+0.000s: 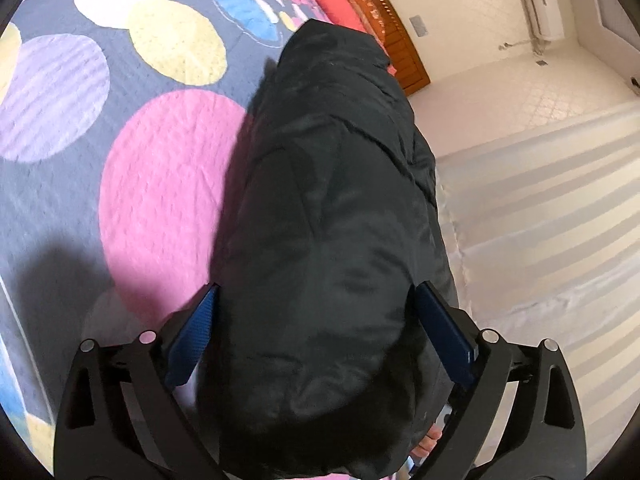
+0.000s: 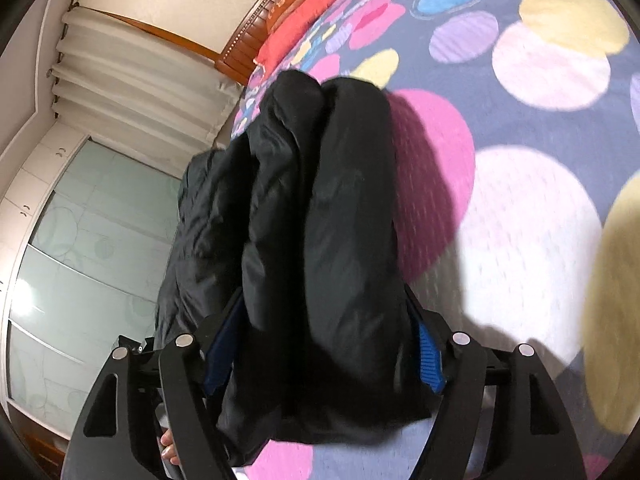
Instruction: Fold large clothes
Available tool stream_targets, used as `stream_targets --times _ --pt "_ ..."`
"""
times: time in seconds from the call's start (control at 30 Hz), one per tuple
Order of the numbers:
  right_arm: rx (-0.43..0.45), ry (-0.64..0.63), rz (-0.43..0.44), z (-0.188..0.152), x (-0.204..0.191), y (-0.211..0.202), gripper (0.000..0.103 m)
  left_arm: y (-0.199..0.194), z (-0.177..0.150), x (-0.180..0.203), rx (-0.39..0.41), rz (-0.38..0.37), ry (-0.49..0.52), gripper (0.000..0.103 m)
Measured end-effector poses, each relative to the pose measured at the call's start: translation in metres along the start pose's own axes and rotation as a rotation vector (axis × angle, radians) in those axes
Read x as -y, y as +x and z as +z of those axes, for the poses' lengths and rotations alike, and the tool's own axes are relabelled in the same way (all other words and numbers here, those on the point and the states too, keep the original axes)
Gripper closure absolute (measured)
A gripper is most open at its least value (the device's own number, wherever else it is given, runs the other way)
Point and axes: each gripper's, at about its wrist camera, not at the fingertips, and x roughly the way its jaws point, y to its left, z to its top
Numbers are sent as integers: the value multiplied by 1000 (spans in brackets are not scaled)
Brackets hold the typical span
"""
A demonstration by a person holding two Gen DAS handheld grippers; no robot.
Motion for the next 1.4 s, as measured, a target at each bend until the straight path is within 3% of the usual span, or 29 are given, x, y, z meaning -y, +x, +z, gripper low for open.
stream_targets --times 0.07,0.13,0.2,0.43,0.6,0.67,0.77,0.83,0.9,1.1,1.23,1.4 --pt "-10 -1 -2 -2 1 1 38 -1 -3 2 11 11 7 15" --pt "-18 -4 -16 -1 0 5 60 -2 -5 3 11 21 17 23" --pt "-18 0 -5 -2 1 2 69 -6 -5 3 12 17 24 32" --pt "-20 -5 1 -17 1 -8 77 -19 -15 10 31 38 43 39" --pt "-33 10 29 -24 10 -15 77 -27 -23 4 27 36 41 39" --pt "-32 16 36 -17 12 -11 74 -26 -21 3 31 37 40 34" --pt "-29 0 14 -13 9 -11 60 -25 -14 -1 19 34 14 25" --pt "-14 -23 -17 -12 6 -19 45 -30 -10 -1 17 40 19 21" --pt "6 -35 -31 -7 3 -25 40 -37 -6 -1 35 36 26 19" --pt "76 -11 -20 26 -2 -36 37 -36 20 -4 66 22 8 16" --pt "65 -17 2 57 -12 -14 36 -12 47 4 38 30 23 16" --pt "47 -33 -24 76 -18 10 36 10 60 21 28 126 89 16"
